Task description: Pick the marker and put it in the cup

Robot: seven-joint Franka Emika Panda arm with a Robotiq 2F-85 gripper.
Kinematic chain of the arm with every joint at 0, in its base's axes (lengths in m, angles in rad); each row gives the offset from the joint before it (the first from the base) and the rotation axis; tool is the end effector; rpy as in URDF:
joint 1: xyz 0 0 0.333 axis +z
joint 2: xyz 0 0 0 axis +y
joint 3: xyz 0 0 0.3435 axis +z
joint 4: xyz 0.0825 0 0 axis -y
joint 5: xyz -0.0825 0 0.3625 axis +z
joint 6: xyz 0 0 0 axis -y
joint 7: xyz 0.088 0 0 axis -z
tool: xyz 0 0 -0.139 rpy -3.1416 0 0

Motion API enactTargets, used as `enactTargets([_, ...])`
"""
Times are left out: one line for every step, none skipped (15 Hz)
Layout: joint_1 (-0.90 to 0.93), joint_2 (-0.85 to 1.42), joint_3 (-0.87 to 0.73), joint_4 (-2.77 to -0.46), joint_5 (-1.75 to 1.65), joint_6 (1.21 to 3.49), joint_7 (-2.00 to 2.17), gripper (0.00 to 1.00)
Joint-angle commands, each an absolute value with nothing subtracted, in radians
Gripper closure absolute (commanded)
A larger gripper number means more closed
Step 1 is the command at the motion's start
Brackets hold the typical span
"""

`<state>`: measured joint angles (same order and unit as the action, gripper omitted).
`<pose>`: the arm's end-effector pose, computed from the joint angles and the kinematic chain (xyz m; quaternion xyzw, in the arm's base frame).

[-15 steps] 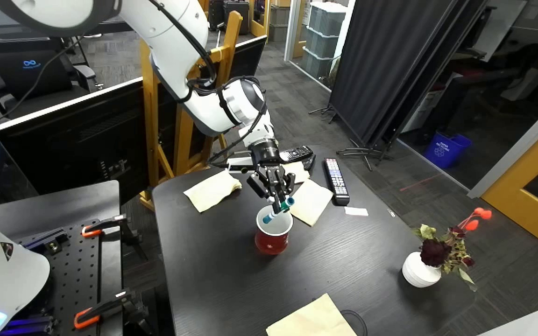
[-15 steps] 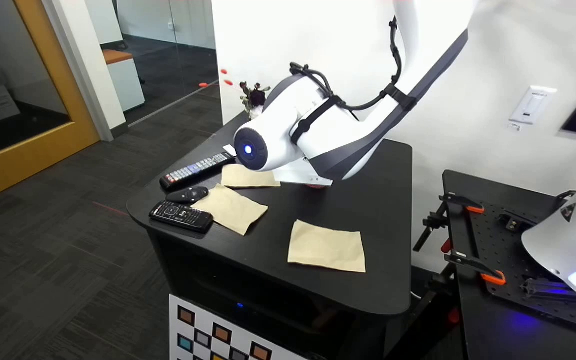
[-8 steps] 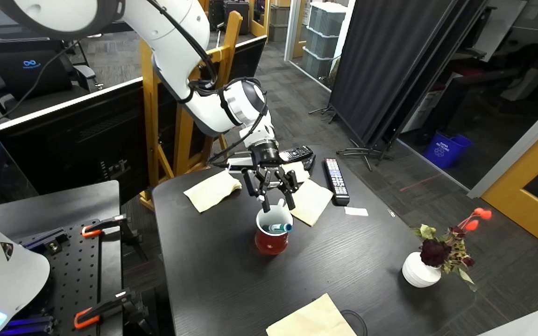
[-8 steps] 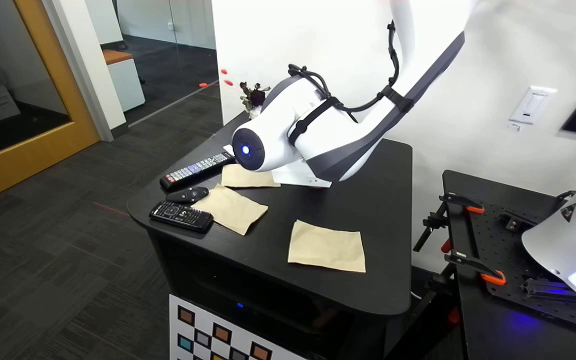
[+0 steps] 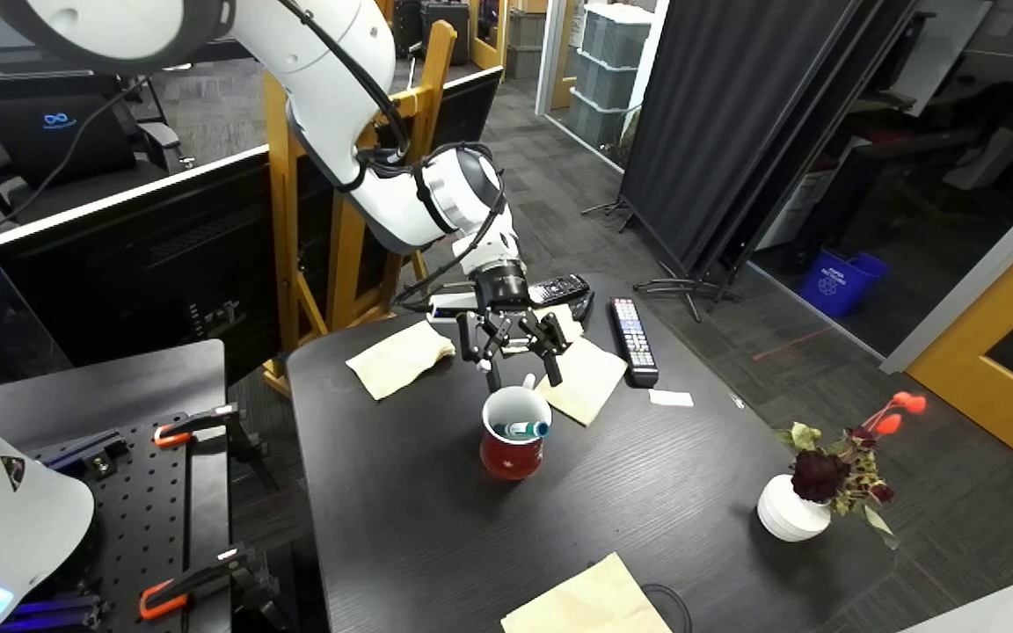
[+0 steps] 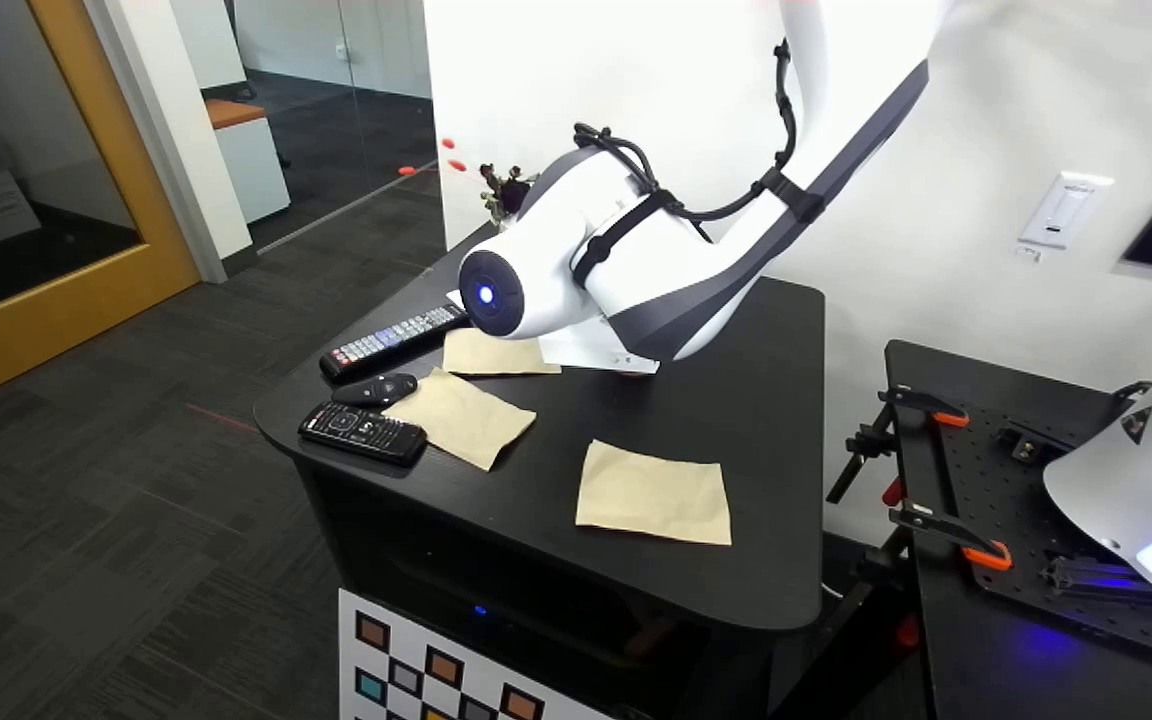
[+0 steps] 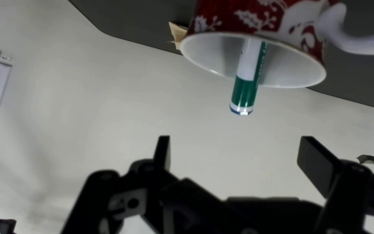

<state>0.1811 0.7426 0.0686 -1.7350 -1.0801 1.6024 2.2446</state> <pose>0.5982 0.0250 0.1786 0.6245 -0.5367 0.2997 0.4818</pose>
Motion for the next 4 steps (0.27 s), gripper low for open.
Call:
enactTargets([0.187, 0.733, 0.063, -1.729, -1.072, 1.609, 2.232, 0.00])
enactTargets([0.190, 0.745, 0.060, -1.731, -1.074, 1.604, 2.242, 0.00])
enactTargets([0.191, 0.745, 0.060, -1.730, -1.074, 1.604, 2.242, 0.00])
enactTargets([0.192, 0.745, 0.060, -1.730, -1.074, 1.604, 2.242, 0.00])
